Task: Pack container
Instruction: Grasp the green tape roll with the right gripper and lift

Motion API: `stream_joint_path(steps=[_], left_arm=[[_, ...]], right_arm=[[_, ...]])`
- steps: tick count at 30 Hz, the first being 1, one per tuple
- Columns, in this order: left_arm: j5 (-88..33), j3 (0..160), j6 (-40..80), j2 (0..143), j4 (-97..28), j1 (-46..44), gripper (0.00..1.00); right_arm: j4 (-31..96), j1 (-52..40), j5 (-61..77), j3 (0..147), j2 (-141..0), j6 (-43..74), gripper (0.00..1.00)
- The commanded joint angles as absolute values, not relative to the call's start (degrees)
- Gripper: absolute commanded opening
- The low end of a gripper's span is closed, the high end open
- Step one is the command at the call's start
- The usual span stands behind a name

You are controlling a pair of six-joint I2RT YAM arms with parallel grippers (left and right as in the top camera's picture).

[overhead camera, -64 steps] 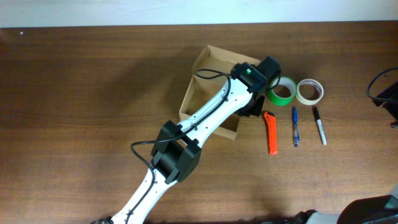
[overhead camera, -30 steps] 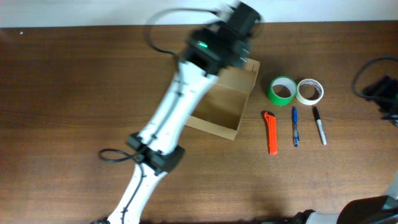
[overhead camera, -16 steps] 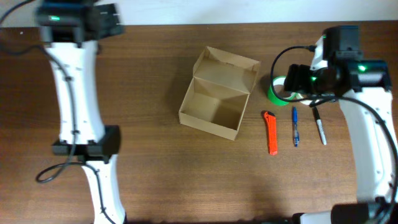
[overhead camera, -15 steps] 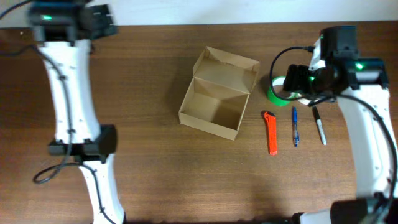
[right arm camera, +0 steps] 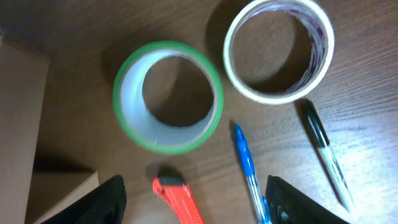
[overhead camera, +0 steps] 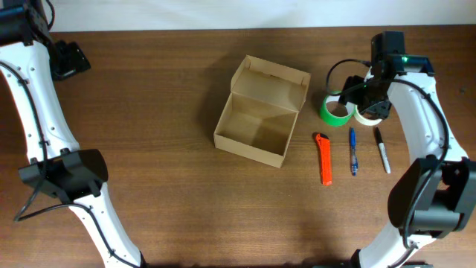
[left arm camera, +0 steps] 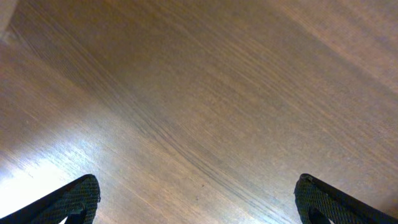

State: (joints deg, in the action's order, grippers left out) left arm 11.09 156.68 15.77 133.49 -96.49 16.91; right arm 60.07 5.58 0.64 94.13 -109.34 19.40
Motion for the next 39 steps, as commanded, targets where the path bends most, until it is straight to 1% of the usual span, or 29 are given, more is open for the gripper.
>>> stream_joint_path(steps=[1,3,5,14,16,18,19,20,22,24,25,26,29,33,39], left_arm=[[10.26,155.59,14.9,132.53,-96.64,17.39,1.0],[10.28,155.59,14.9,132.53,-96.66,17.43,1.0],[10.26,155.59,14.9,132.53,-96.66,17.43,1.0],[10.26,155.59,14.87,132.53,-96.66,17.43,1.0],[10.26,155.59,14.9,132.53,-96.66,17.43,1.0],[10.26,155.59,14.9,132.53,-96.66,17.43,1.0],[10.26,155.59,14.9,132.53,-96.66,17.43,1.0],[10.26,155.59,14.9,132.53,-96.66,17.43,1.0],[10.26,155.59,14.9,132.53,-96.66,17.43,1.0],[10.26,155.59,14.9,132.53,-96.66,17.43,1.0],[10.26,155.59,14.9,132.53,-96.66,17.43,1.0],[10.26,155.59,14.9,132.53,-96.66,17.43,1.0],[10.26,155.59,14.9,132.53,-96.66,17.43,1.0],[10.26,155.59,14.9,132.53,-96.66,17.43,1.0],[10.26,155.59,14.9,132.53,-96.66,17.43,1.0]], right_arm=[[58.83,7.09,0.38,94.74,-111.63,22.04,0.68],[58.22,7.6,0.62,94.74,-112.95,23.24,0.63],[58.0,7.9,0.78,94.74,-114.28,24.56,0.62],[56.95,7.86,1.93,94.74,-120.66,27.35,0.61],[56.71,7.86,1.96,94.74,-121.58,27.75,0.59],[56.42,7.9,1.89,94.72,-122.39,28.05,0.53],[56.03,7.9,1.76,94.72,-122.93,28.14,0.47],[55.86,7.9,1.89,94.72,-123.09,28.16,0.44],[55.4,7.9,1.87,94.72,-123.63,28.14,0.42],[55.2,7.9,1.87,94.72,-123.96,28.16,0.25],[55.13,7.9,1.89,94.72,-124.05,28.16,0.12],[55.02,7.9,1.89,94.74,-124.05,28.14,0.04],[55.07,7.84,2.02,95.2,-124.01,27.66,0.04],[56.88,7.84,4.34,98.08,-123.33,24.12,0.04],[64.55,7.14,4.51,111.39,-119.44,20.51,0.04]])
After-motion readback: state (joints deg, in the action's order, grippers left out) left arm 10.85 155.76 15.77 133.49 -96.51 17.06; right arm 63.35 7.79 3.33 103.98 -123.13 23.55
